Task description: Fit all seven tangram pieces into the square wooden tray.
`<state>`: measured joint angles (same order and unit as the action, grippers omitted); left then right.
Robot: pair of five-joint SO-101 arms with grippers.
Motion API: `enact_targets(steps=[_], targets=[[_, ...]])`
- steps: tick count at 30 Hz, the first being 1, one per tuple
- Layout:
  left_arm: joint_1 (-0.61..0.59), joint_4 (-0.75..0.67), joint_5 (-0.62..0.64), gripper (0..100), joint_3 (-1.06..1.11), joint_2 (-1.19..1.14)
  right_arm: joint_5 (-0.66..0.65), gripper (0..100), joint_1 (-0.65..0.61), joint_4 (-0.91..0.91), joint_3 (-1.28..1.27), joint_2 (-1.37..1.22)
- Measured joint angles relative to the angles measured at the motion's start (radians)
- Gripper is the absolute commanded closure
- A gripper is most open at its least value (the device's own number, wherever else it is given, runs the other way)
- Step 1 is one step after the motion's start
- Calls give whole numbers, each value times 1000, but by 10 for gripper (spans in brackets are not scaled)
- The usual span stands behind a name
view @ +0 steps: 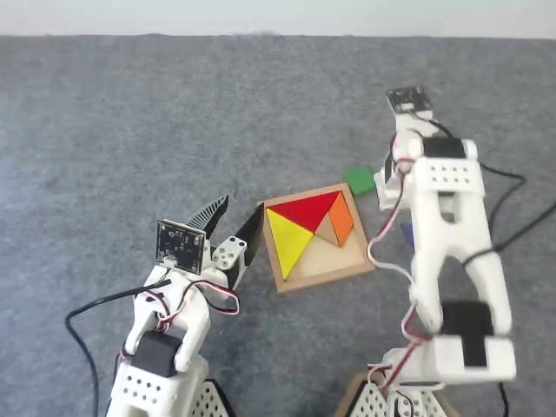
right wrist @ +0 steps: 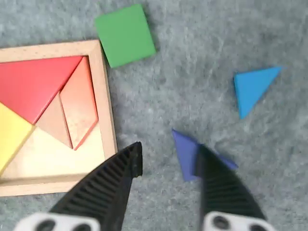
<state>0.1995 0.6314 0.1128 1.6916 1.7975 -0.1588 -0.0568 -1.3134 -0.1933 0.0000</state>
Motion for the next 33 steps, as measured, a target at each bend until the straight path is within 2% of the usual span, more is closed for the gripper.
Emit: enact_targets(steps=[5, 13, 22, 25, 29, 33], targets=[[0, 0, 0, 805, 0, 0, -11, 749, -8, -61, 249, -213], [0, 0, 0, 805, 0, 0, -63, 749, -149, -100, 554, -506], [0, 0, -2, 805, 0, 0, -78, 749, -152, -115, 615, -589], [0, 0, -2, 805, 0, 0, -173, 749, -112, -203, 626, -589], [0, 0, -2, 805, 0, 0, -318, 749, 26, -298, 628, -554], [0, 0, -2, 805, 0, 0, -404, 749, 135, -348, 629, -517]])
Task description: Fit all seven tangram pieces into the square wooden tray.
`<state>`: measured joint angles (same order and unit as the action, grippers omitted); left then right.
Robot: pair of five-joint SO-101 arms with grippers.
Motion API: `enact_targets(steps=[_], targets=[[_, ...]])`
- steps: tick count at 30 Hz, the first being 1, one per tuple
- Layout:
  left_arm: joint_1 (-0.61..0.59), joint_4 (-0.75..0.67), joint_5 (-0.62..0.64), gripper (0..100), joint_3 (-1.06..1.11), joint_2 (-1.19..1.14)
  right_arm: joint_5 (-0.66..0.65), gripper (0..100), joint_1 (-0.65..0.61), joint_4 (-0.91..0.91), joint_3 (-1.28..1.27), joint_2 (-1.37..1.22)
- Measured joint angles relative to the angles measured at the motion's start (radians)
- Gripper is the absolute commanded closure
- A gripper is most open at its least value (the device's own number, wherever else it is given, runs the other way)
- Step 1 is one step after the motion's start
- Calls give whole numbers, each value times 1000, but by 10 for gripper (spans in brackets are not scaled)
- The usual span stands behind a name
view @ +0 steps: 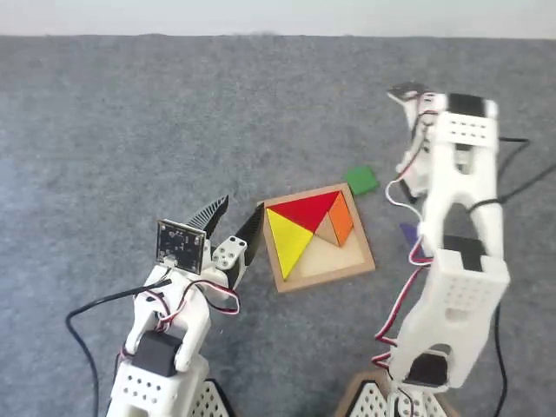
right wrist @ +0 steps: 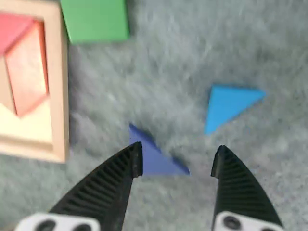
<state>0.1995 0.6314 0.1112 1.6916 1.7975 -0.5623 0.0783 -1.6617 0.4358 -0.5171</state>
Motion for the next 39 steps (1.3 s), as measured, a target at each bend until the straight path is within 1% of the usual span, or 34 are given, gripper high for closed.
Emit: enact_targets(steps=[5, 8, 10, 12, 15, 18, 21, 25, 27, 33, 39], targets=[[0, 0, 0, 805, 0, 0, -29, 749, 14, -34, 0, 6], [0, 0, 0, 805, 0, 0, 2, 749, -2, -35, 0, 6], [0, 0, 0, 805, 0, 0, 40, 749, -51, -32, 0, 6], [0, 0, 0, 805, 0, 0, 97, 749, -133, 3, 0, 6], [0, 0, 0, 805, 0, 0, 169, 747, -259, 95, 0, 6], [0, 0, 0, 805, 0, 0, 207, 747, -322, 186, 0, 6], [0, 0, 0, 805, 0, 0, 216, 741, -334, 244, 0, -29], [0, 0, 0, 805, 0, 0, 218, 654, -333, 295, 0, -115], [0, 0, 0, 805, 0, 0, 218, 633, -331, 313, 0, -138], [0, 0, 0, 805, 0, 0, 218, 668, -334, 341, 0, -155], [0, 0, 0, 805, 0, 0, 218, 668, -334, 361, 0, -187]])
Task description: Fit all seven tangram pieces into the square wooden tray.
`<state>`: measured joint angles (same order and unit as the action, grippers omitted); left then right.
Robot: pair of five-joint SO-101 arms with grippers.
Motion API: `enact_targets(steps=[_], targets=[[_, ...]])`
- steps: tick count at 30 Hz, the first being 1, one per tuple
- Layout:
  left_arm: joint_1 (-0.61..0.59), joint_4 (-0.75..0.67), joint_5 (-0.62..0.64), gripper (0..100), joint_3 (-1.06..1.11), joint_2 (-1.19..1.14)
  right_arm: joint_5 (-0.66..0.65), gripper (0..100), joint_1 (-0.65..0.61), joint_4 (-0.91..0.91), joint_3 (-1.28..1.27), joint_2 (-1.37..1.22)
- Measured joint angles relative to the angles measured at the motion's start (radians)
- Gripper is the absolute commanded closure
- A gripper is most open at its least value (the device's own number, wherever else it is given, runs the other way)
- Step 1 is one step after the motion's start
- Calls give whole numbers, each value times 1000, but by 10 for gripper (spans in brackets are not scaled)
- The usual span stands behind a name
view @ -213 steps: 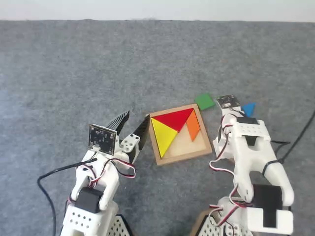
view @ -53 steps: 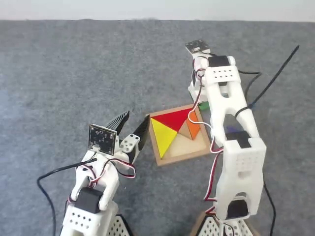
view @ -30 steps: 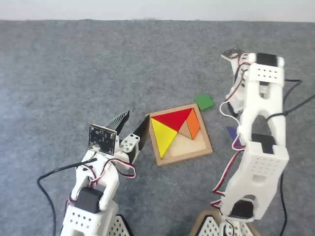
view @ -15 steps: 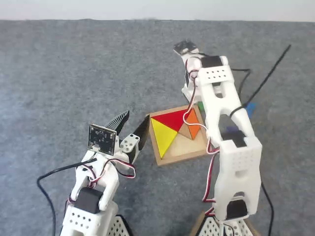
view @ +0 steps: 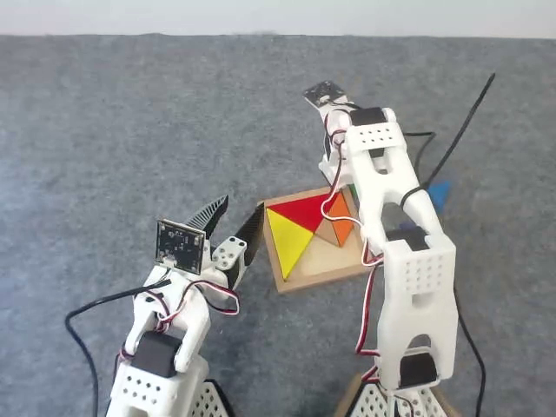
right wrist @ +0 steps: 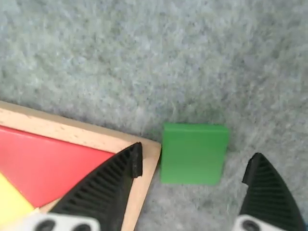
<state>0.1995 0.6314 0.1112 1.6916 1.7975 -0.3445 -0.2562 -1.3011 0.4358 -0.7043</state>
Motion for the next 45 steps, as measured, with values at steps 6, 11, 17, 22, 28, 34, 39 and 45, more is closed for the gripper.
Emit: enact_targets(steps=[6, 11, 17, 22, 28, 34, 39, 45], targets=[[0, 0, 0, 805, 0, 0, 5, 667, 29, 31, 8, -11], [0, 0, 0, 805, 0, 0, 5, 668, 68, 43, 6, -15], [0, 0, 0, 805, 0, 0, 5, 670, 91, 46, 6, -32], [0, 0, 0, 805, 0, 0, 5, 771, 109, 43, 9, -71], [0, 0, 0, 805, 0, 0, 3, 894, 118, 49, 28, -75], [0, 0, 0, 805, 0, 0, 3, 911, 123, 44, 35, -74], [0, 0, 0, 805, 0, 0, 3, 913, 115, -60, 31, -11], [0, 0, 0, 805, 0, 0, 3, 913, 118, -244, 31, 232]])
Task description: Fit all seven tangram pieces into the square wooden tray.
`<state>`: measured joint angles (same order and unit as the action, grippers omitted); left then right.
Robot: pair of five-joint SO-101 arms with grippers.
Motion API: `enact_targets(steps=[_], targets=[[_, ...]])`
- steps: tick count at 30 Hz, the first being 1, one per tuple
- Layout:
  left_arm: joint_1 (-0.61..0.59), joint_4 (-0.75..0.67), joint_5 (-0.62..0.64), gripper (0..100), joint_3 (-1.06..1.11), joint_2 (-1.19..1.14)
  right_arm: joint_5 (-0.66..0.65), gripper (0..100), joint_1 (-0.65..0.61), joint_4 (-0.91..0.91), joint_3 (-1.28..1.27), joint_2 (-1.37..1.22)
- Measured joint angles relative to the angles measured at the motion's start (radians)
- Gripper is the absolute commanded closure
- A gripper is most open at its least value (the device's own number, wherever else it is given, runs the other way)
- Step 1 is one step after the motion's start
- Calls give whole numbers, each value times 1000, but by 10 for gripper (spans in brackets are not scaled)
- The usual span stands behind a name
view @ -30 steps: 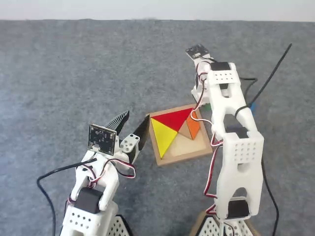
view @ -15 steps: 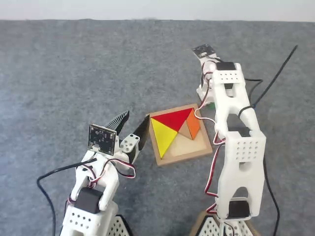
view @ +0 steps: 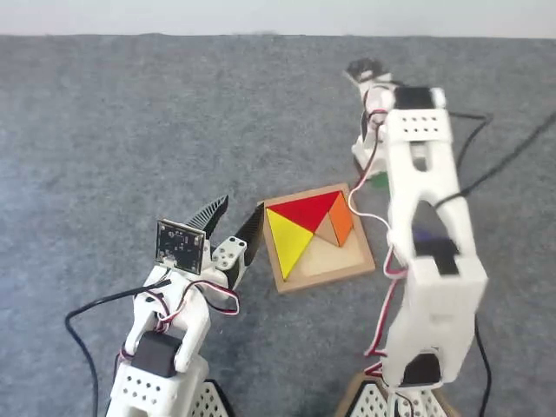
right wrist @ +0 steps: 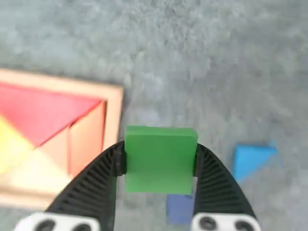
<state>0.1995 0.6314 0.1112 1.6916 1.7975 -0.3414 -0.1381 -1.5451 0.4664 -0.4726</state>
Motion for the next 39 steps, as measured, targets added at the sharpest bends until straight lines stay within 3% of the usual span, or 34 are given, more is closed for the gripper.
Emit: enact_targets(steps=[4, 8, 15, 19, 26, 33, 39], targets=[[0, 0, 0, 805, 0, 0, 0, 913, -2, -112, -35, 172], [0, 0, 0, 805, 0, 0, -41, 913, -28, -112, -212, 351], [0, 0, 0, 805, 0, 0, -63, 913, -189, 207, -829, 736], [0, 0, 0, 805, 0, 0, -63, 913, -347, 331, -1079, 770], [0, 0, 0, 805, 0, 0, -58, 913, -476, 465, -1123, 698], [-3, 2, 0, 805, 0, 0, -49, 912, -480, 531, -1054, 465], [-3, 2, 0, 805, 0, 0, -49, 894, -473, 529, -1023, 442]])
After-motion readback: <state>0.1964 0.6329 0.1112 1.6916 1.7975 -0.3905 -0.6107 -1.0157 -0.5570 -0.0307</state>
